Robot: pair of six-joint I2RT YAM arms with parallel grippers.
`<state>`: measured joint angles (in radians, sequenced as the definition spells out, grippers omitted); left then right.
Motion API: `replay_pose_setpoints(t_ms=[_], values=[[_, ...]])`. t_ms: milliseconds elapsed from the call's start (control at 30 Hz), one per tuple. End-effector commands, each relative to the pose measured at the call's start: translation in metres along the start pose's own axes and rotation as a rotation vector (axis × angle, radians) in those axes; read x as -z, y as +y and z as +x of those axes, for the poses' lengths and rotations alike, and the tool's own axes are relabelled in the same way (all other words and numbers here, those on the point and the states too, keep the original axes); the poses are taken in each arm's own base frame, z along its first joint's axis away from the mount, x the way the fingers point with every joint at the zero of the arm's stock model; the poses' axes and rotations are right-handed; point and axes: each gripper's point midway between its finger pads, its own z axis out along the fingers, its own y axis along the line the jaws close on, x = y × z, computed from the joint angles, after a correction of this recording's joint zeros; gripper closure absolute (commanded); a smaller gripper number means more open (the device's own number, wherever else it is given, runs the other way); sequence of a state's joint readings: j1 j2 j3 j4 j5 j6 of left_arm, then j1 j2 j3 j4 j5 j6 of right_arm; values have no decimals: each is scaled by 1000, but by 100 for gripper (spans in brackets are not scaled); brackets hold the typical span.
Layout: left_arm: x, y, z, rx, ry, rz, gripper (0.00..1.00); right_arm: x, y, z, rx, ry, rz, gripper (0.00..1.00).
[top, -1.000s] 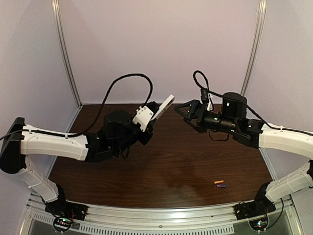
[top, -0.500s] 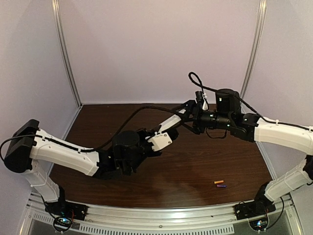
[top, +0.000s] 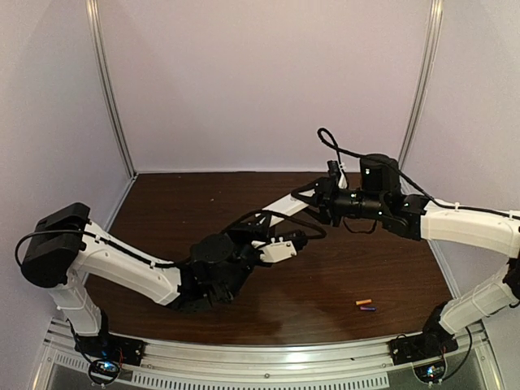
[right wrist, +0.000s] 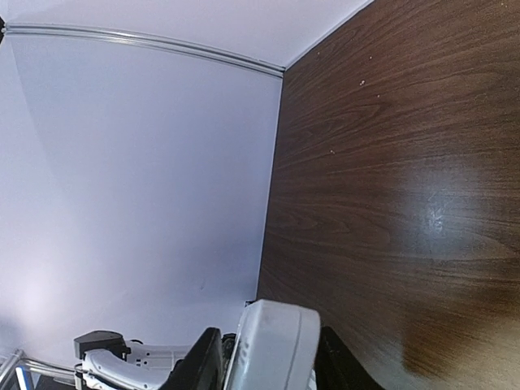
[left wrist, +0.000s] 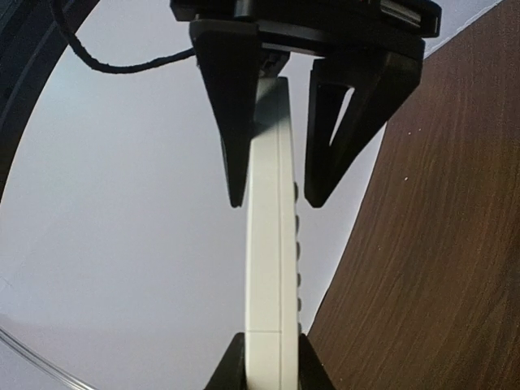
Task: Load the batteries into the remote control
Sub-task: Pass from the left arm to the right
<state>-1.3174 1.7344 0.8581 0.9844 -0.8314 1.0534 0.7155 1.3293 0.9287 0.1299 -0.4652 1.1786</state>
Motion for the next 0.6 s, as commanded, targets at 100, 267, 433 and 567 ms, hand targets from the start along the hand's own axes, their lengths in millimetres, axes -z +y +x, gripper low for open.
replay_pose_setpoints(t_ms=[100, 267, 433, 567], values=[[3, 17, 0, -40, 16, -124, 93, 5, 6, -1, -11, -4, -47, 73], [4, 17, 3, -90, 24, -155, 84, 10, 13, -7, -22, -12, -95, 89], [7, 25, 5, -97, 32, -205, 48, 13, 15, -12, -24, -22, -121, 100], [13, 28, 4, -97, 26, -226, 30, 21, 20, -24, 2, -59, -152, 100]])
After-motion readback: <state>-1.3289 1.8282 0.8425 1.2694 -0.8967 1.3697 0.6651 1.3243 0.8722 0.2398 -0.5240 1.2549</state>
